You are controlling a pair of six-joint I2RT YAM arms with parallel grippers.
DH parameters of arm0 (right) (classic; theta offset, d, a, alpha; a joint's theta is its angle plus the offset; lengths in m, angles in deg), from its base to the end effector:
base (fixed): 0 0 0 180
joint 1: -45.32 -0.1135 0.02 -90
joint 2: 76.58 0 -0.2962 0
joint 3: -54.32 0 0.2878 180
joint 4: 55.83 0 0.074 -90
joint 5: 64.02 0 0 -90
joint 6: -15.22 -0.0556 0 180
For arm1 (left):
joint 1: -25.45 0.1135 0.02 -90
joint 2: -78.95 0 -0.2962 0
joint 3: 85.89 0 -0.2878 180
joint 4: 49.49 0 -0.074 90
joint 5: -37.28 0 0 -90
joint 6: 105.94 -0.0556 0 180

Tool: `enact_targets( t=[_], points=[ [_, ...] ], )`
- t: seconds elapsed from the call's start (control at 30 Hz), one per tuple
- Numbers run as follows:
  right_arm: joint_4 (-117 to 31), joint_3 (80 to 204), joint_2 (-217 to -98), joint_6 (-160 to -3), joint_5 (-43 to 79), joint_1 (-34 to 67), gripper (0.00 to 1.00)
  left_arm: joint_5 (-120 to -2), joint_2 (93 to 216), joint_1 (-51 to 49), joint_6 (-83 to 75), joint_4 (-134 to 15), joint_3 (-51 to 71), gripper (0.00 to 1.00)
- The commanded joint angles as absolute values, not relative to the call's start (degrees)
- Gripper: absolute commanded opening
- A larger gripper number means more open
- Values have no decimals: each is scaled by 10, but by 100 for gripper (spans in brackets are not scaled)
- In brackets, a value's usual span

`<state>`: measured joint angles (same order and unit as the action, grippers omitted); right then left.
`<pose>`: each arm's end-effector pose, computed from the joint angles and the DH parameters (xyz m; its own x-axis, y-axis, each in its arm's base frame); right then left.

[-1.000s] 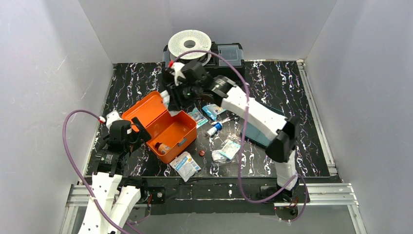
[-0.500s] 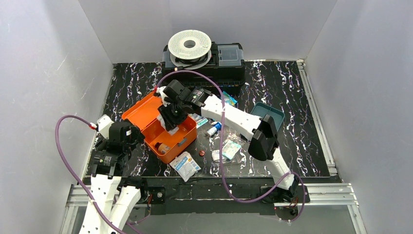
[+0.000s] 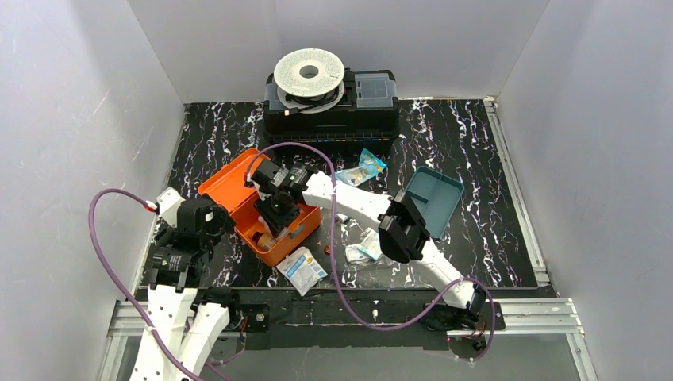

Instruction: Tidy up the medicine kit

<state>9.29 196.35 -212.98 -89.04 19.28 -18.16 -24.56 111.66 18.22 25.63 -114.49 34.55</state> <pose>0.2561 0.5277 0.2347 -0.5982 -0.6510 -0.4673 -0.7922 0.5683 0.2225 0.1266 0.0104 0.3276 -0.2878 -0.5532 -0.7818 -0.5991 0.7409 -0.3037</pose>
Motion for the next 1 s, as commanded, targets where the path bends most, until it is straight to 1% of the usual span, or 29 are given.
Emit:
enact_targets(
  t=[0.0, 0.07, 0.17, 0.3, 0.53, 0.77, 0.97],
  points=[
    [98, 1998, -2137, -909, 181, -188, 31, -229, 1113, 186, 257, -1154, 331, 98],
    [92, 1996, -2133, -907, 173, -191, 40, -231, 1114, 186, 256, -1153, 331, 98],
    [75, 1991, -2122, -905, 154, -193, 48, -233, 1114, 186, 255, -1152, 332, 98],
    [58, 1993, -2105, -905, 134, -194, 57, -234, 1114, 186, 254, -1152, 332, 98],
    [51, 1998, -2071, -904, 141, -194, 68, -238, 1114, 186, 252, -1150, 332, 98],
    [42, 1985, -2009, -898, 186, -194, 70, -239, 1114, 186, 250, -1150, 332, 98],
    [15, 1936, -1924, -888, 253, -194, 71, -246, 1114, 186, 244, -1146, 333, 98]
  ],
)
